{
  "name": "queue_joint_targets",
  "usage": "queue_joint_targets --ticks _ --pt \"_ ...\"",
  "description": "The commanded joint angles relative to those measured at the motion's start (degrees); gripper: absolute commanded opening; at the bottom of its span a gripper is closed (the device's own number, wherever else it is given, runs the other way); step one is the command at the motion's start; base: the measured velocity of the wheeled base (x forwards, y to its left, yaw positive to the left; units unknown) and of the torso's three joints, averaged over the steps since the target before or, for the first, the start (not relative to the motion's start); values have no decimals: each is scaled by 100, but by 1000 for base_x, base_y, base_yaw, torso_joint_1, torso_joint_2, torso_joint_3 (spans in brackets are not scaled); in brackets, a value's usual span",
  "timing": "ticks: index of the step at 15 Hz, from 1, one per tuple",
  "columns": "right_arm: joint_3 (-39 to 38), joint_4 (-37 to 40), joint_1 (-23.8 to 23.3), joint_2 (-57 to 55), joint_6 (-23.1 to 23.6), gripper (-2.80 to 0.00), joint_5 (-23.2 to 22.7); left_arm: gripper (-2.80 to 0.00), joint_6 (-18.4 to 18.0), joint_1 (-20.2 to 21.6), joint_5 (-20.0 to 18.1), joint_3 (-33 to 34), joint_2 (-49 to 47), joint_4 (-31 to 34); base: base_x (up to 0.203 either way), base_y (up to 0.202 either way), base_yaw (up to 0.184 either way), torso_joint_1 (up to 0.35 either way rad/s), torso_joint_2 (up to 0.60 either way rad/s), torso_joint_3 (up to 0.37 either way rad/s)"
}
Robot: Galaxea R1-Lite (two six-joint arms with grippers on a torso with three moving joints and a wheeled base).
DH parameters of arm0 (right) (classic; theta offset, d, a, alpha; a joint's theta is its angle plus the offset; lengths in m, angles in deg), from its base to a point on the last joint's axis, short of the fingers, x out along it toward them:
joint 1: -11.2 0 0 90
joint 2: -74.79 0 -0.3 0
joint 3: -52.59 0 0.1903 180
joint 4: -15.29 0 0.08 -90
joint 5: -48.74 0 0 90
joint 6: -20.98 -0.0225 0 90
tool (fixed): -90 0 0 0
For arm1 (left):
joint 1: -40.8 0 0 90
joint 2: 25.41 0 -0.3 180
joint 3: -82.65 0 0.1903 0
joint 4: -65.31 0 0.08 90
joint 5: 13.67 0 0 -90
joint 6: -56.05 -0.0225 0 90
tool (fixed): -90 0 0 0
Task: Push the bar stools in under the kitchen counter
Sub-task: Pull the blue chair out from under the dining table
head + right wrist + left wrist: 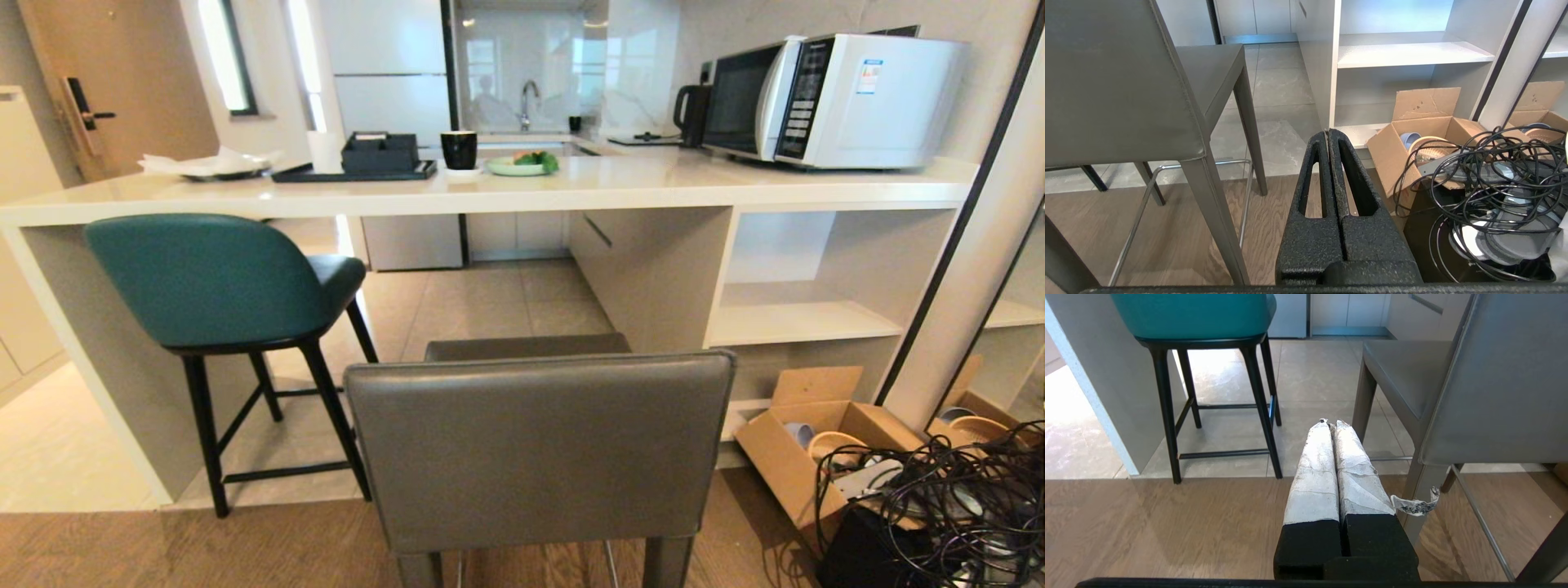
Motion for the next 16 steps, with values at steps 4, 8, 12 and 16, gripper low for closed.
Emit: queue_joint_targets --ticks 4,8,12,16 --pt "-2 0 1 -5 8 -280 0 -280 8 -5 2 0 -7 -2 0 0 0 0 0 0" --pt "-2 0 1 -5 4 -280 0 -280 -1 -5 2 0 -7 -2 -1 150 -4 4 0 2" --pt "-2 0 1 -5 0 -280 0 -280 -1 -5 2 0 -7 -2 0 198 -2 0 0 1" --pt "5 0 1 -5 -1 -280 0 -280 8 -5 2 0 -7 -2 0 199 0 3 4 2"
